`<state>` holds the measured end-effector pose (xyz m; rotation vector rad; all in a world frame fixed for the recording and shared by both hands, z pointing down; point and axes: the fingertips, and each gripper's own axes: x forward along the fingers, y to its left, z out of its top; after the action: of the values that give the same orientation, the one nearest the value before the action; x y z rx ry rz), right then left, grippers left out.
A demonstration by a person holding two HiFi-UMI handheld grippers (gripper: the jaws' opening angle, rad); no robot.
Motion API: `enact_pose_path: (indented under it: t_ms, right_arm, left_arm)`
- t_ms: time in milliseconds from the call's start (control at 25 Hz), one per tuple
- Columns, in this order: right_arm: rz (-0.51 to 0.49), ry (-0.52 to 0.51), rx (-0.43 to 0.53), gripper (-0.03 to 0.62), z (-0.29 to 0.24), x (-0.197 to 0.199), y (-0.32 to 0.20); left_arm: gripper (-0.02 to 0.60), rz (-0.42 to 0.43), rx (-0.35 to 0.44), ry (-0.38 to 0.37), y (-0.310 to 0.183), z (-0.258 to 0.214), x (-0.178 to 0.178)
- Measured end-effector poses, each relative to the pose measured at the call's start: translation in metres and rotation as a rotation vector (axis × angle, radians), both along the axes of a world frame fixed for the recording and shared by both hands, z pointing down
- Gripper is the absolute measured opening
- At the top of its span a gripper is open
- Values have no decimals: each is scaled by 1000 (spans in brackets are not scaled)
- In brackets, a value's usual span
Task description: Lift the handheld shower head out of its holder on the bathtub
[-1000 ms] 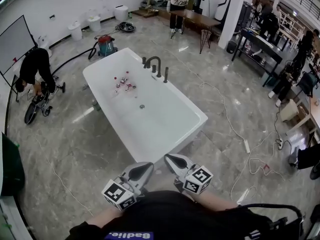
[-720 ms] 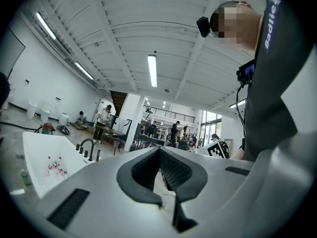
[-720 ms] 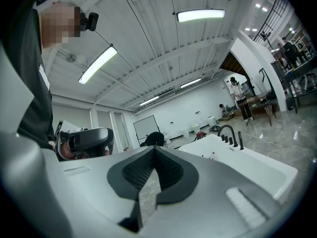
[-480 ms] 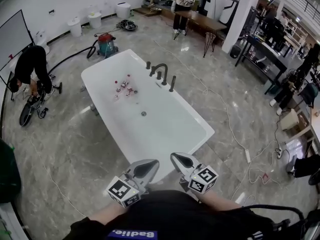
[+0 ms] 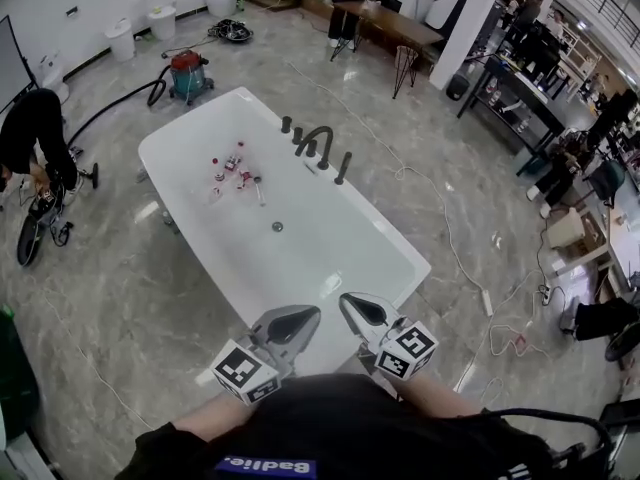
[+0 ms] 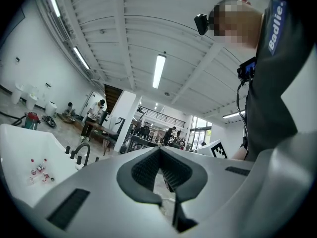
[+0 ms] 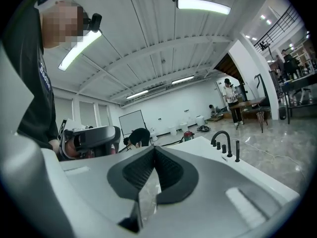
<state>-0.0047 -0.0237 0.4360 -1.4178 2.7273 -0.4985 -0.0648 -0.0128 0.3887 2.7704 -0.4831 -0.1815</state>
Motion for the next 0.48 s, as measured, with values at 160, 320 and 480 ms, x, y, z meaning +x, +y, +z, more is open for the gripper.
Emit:
enact_pose_path:
  t_ms: [160,320,480]
  right_arm:
    - [-12,-11,-20,2,12,8,-22]
    - [-51,-33,-9,2,12,17,-43]
    - [-104,-37,-2,2,8,37,-61]
  left_arm:
    - [3,2,-2,-10,-14,4,10]
    - [3,-47,16,-32,-31,2,17]
    - [3,-116,31,-34,-46,-6,33]
